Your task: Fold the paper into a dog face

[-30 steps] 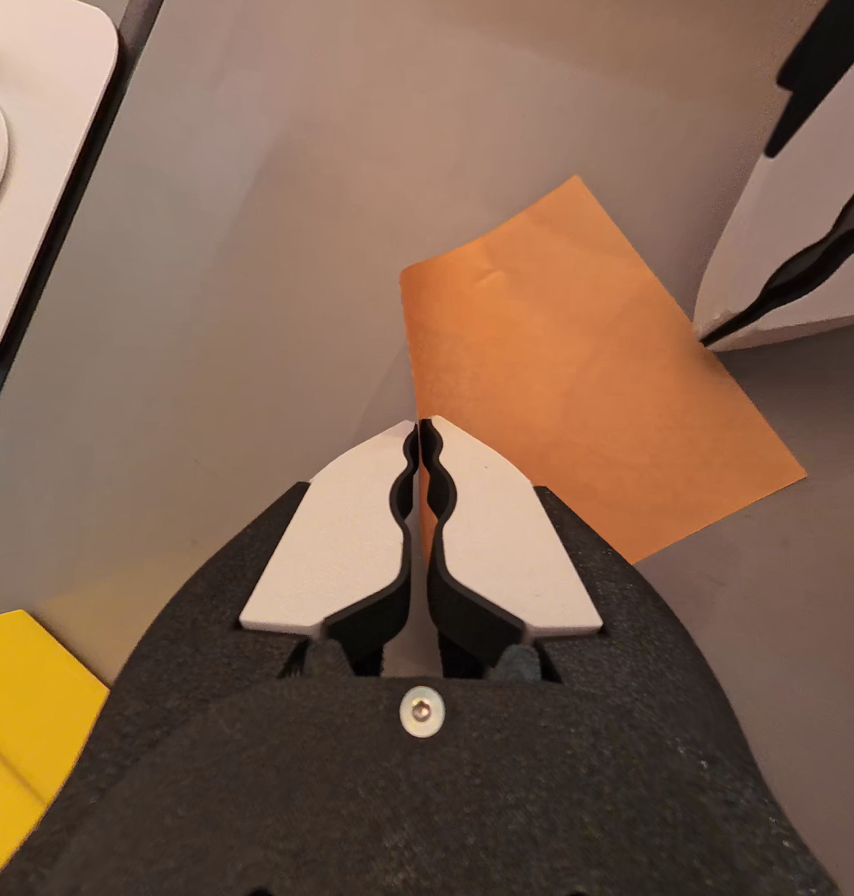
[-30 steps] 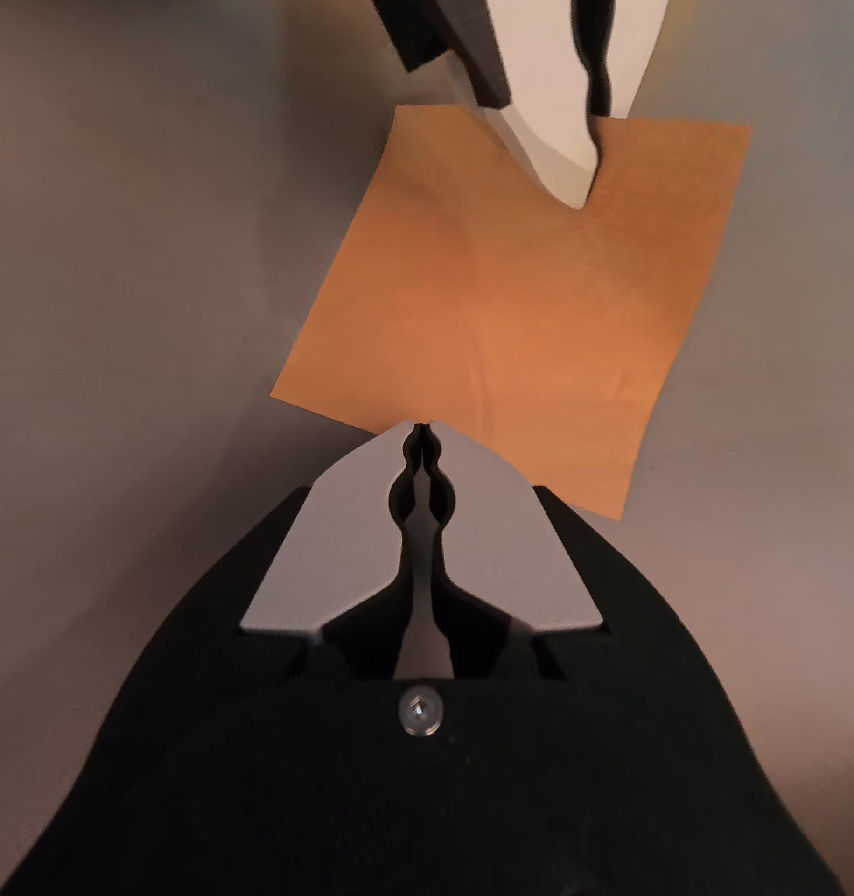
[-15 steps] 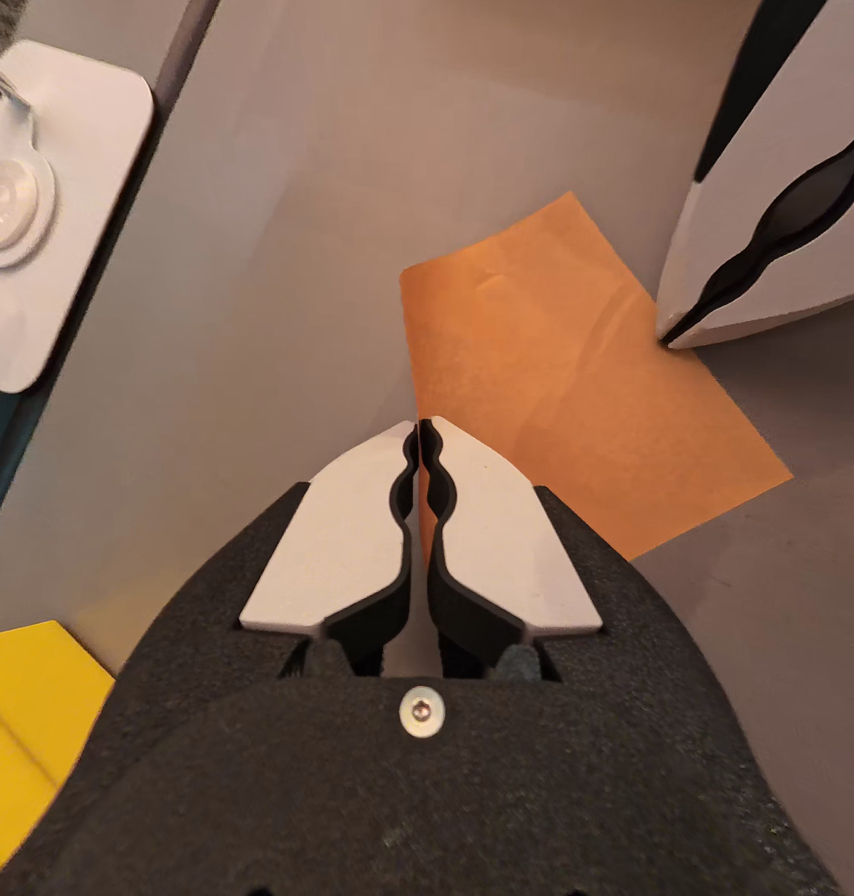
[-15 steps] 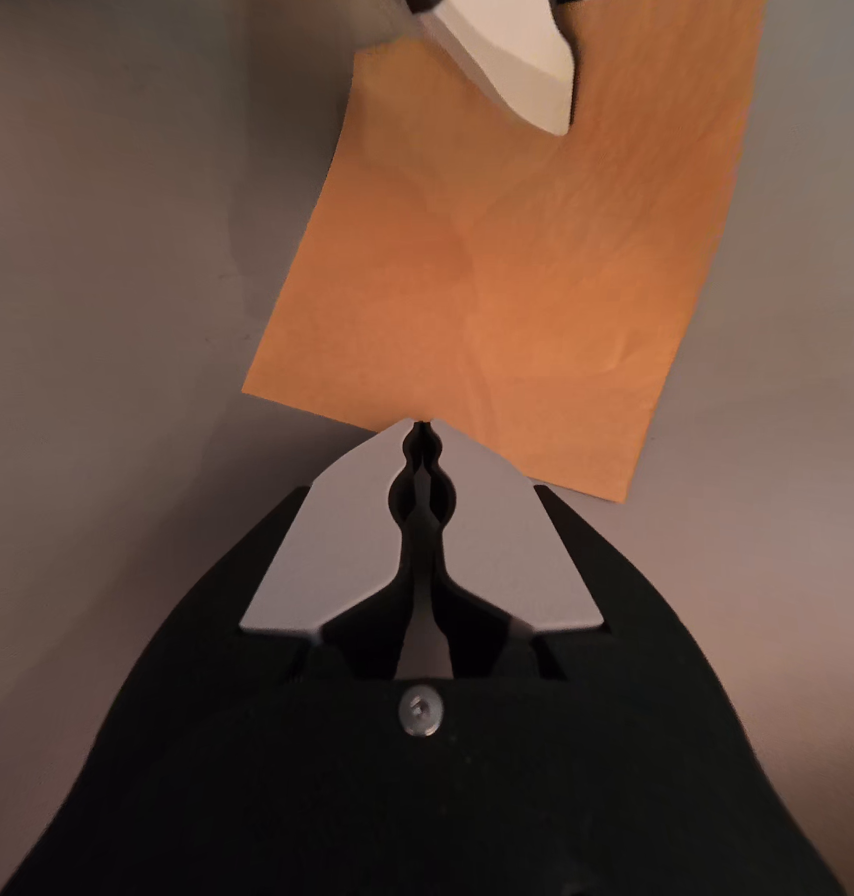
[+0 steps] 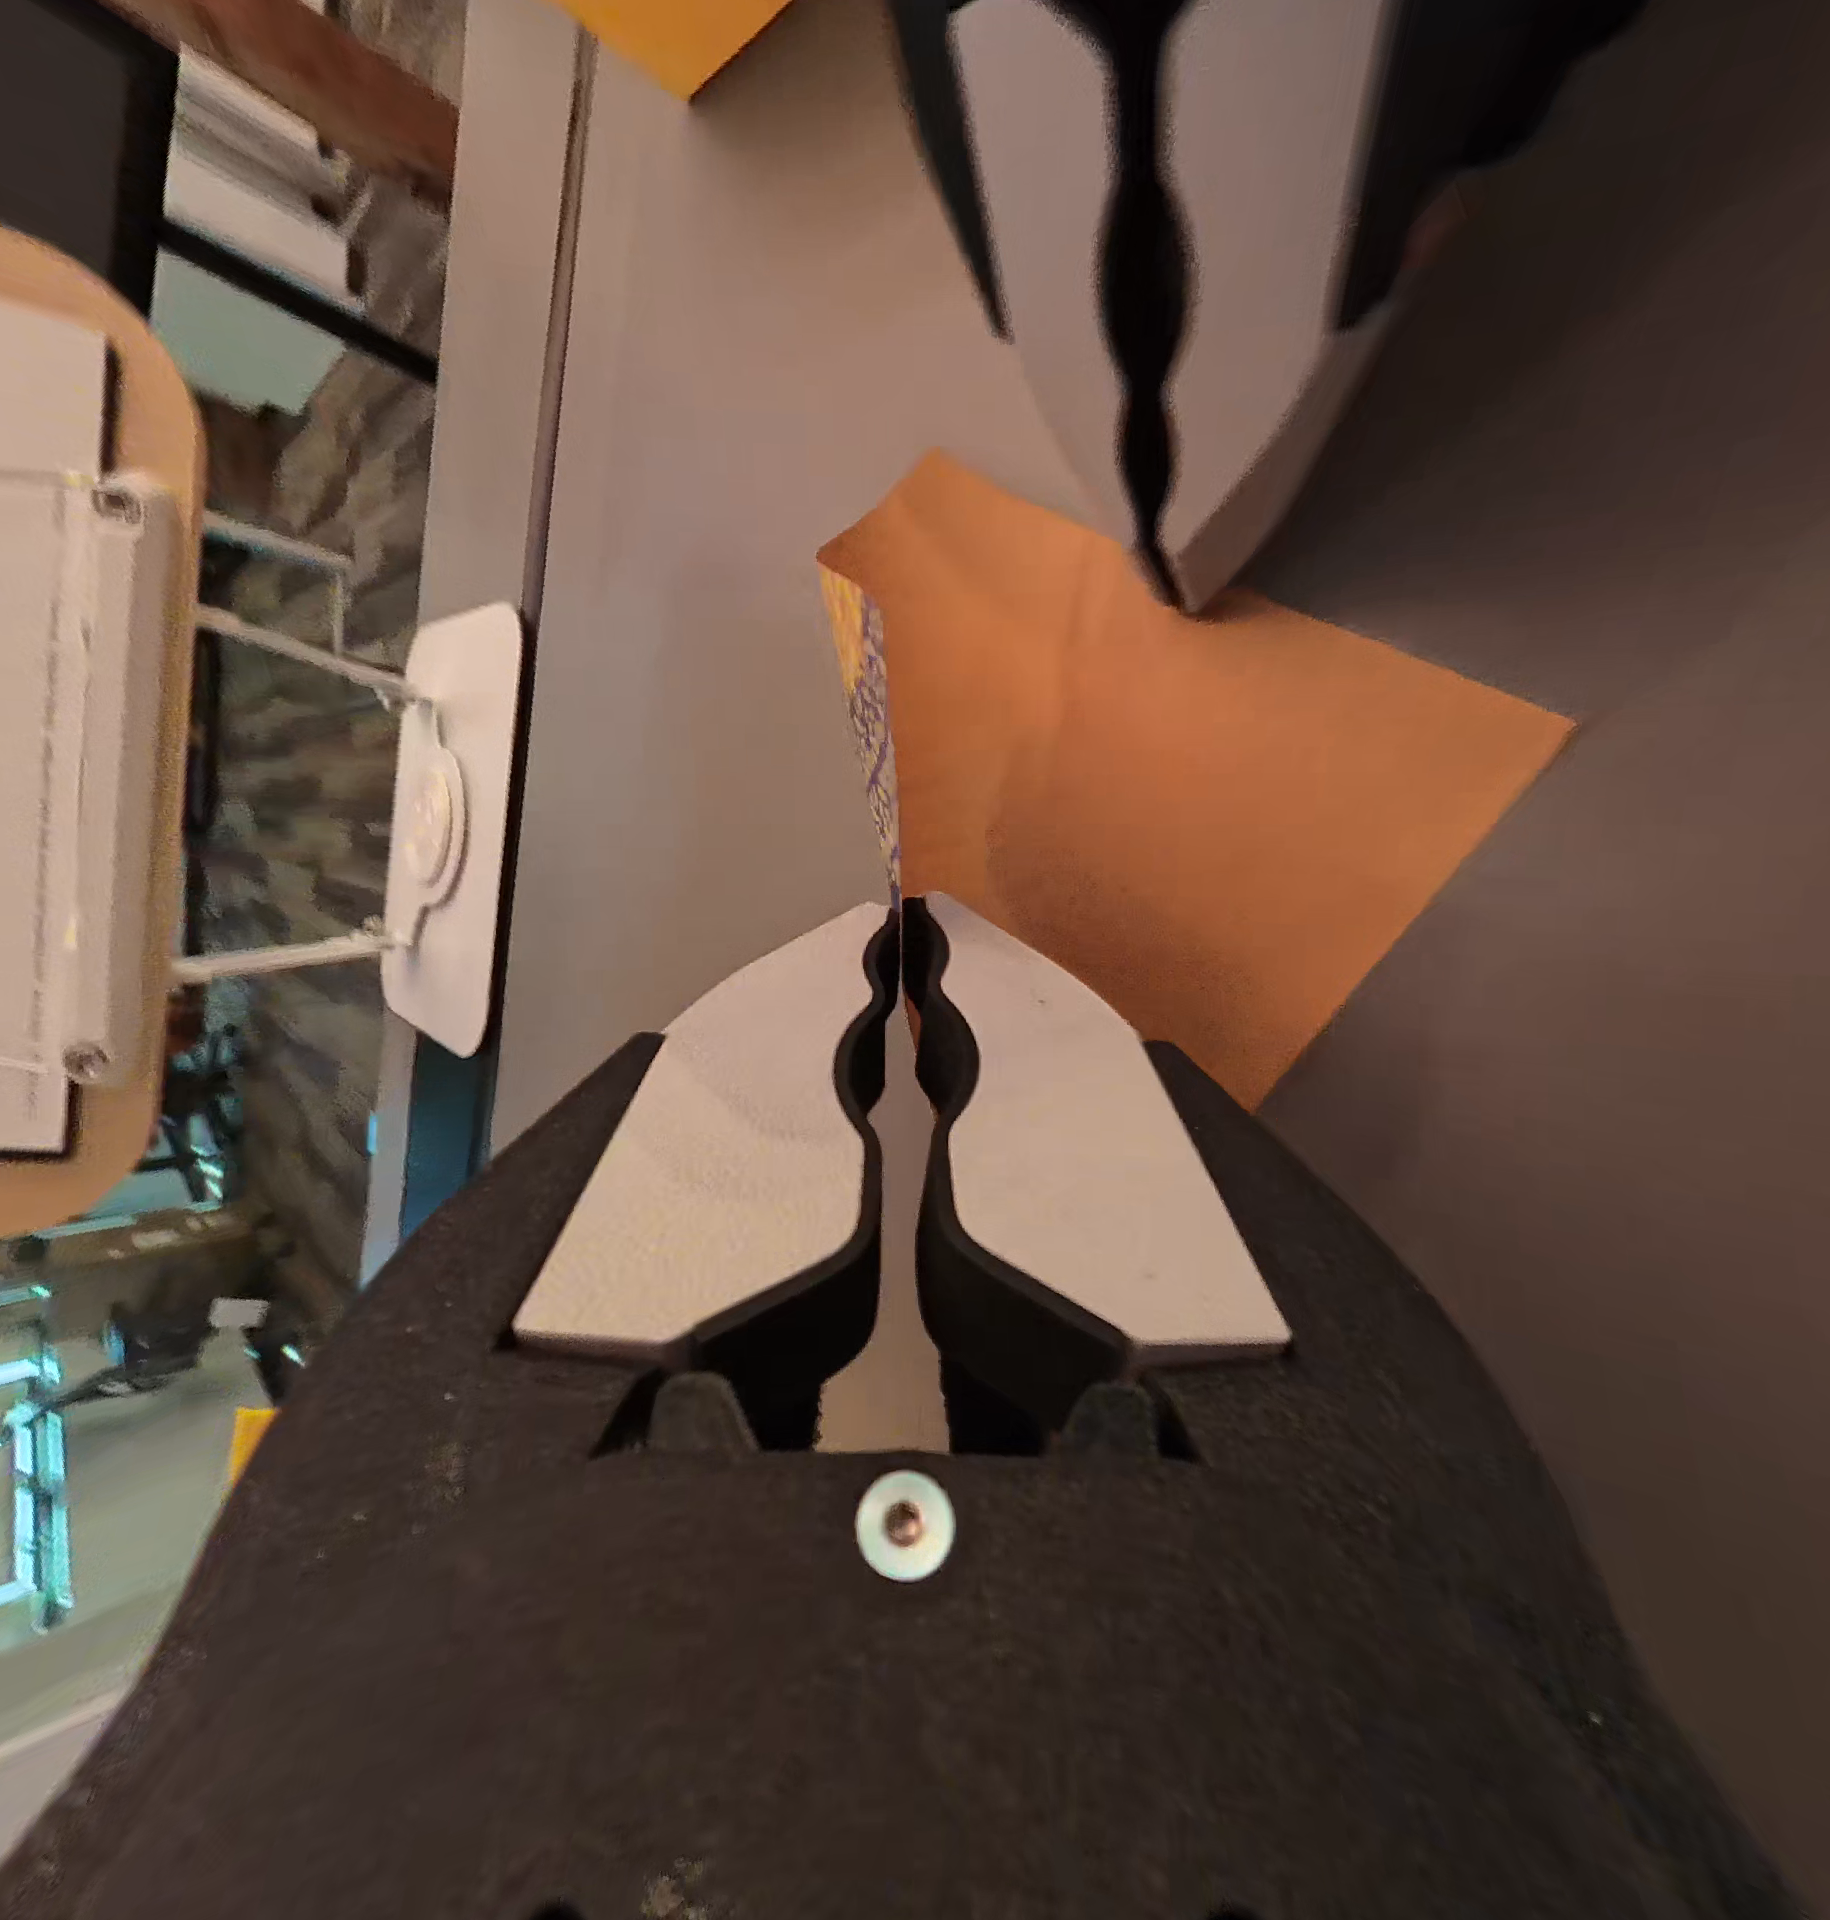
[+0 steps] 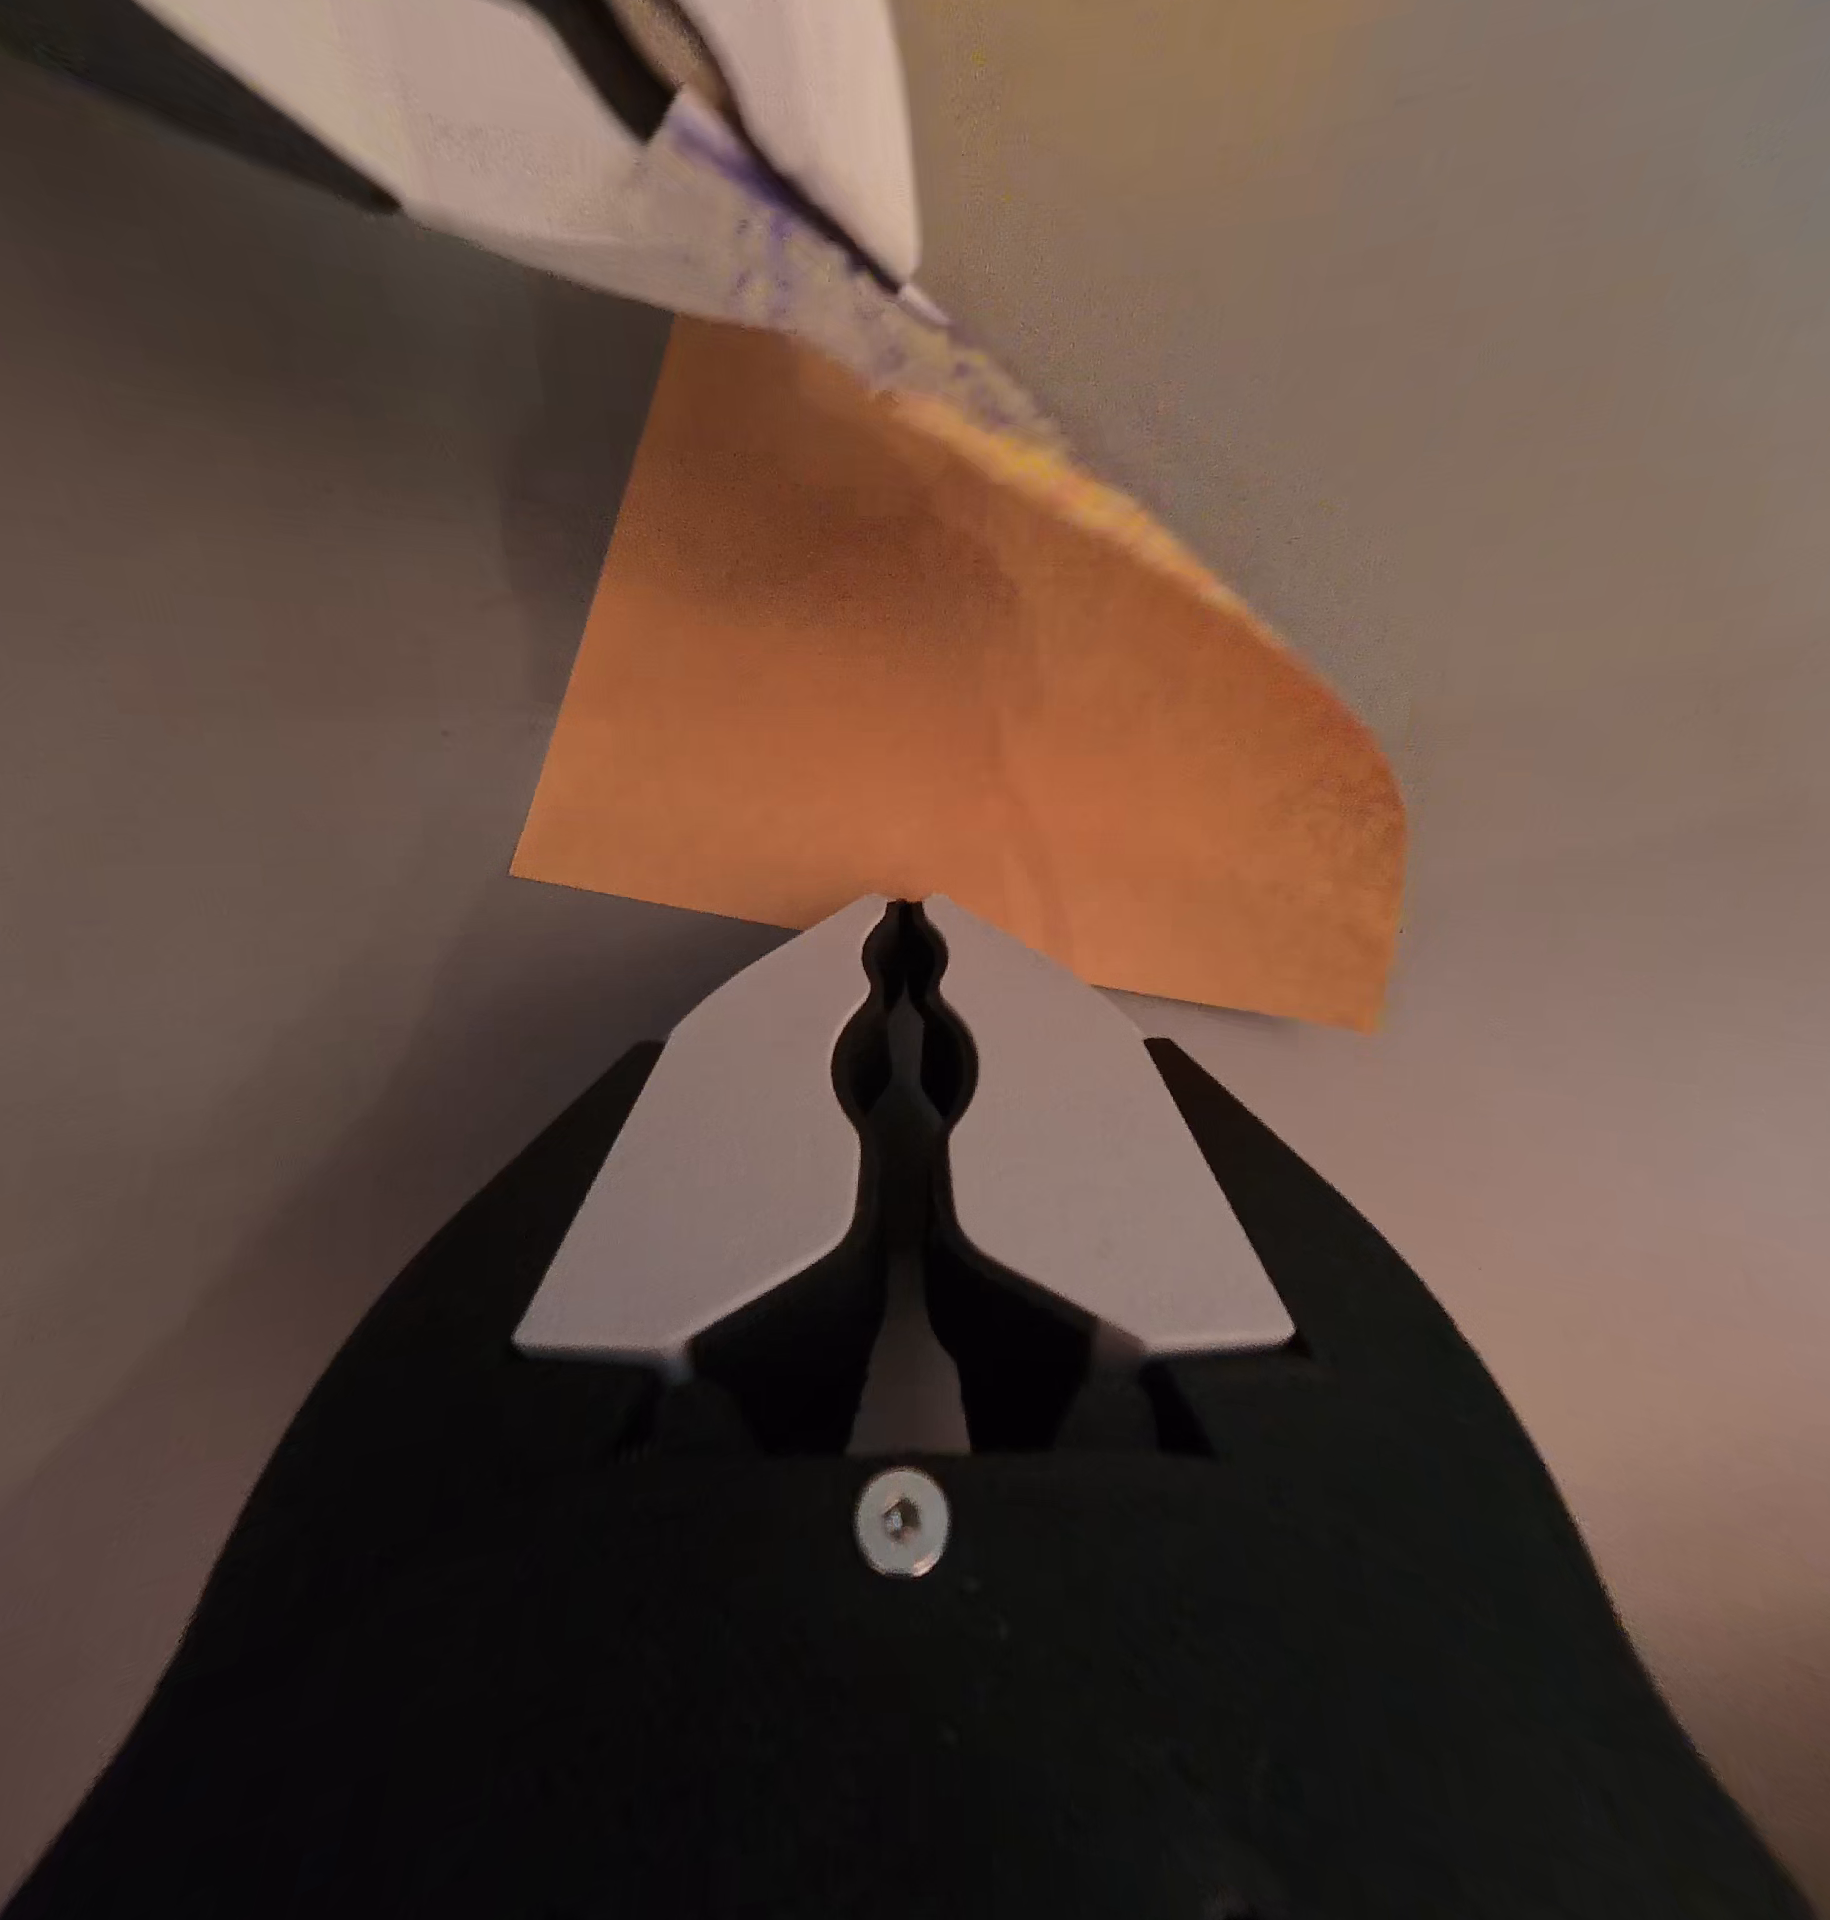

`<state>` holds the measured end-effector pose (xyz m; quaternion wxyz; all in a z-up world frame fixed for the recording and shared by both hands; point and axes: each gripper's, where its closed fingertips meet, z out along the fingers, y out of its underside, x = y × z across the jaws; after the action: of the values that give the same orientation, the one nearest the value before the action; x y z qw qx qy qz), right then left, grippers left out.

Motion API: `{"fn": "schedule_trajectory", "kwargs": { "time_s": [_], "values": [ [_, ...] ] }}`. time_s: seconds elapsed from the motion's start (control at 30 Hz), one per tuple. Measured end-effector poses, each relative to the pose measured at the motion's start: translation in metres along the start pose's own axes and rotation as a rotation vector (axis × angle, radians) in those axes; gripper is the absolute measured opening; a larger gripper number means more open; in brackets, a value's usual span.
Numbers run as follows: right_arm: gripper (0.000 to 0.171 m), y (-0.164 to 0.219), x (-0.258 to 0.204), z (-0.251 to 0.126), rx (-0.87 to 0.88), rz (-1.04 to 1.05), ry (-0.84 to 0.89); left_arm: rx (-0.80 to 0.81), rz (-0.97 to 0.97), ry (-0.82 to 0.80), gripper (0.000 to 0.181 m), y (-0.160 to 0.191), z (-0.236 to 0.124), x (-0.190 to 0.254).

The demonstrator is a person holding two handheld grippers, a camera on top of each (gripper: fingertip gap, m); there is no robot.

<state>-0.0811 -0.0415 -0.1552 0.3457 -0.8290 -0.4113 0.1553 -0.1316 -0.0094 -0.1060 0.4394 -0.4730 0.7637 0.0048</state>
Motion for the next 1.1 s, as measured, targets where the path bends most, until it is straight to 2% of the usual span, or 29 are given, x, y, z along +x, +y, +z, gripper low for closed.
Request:
{"fn": "schedule_trajectory", "kwargs": {
  "time_s": [0.23,0.43,1.1],
  "values": [
    [0.004,0.002,-0.003,-0.002,0.008,0.024,-0.013,-0.063,0.27,-0.02,0.001,0.011,0.005,0.03],
    [0.003,0.004,-0.004,-0.003,0.008,0.022,-0.014,-0.153,0.456,-0.057,0.0,0.019,0.008,0.034],
    [0.002,0.006,-0.001,-0.009,0.033,0.008,0.03,-0.308,0.699,-0.092,0.0,0.026,0.016,0.046]
  ]
}}
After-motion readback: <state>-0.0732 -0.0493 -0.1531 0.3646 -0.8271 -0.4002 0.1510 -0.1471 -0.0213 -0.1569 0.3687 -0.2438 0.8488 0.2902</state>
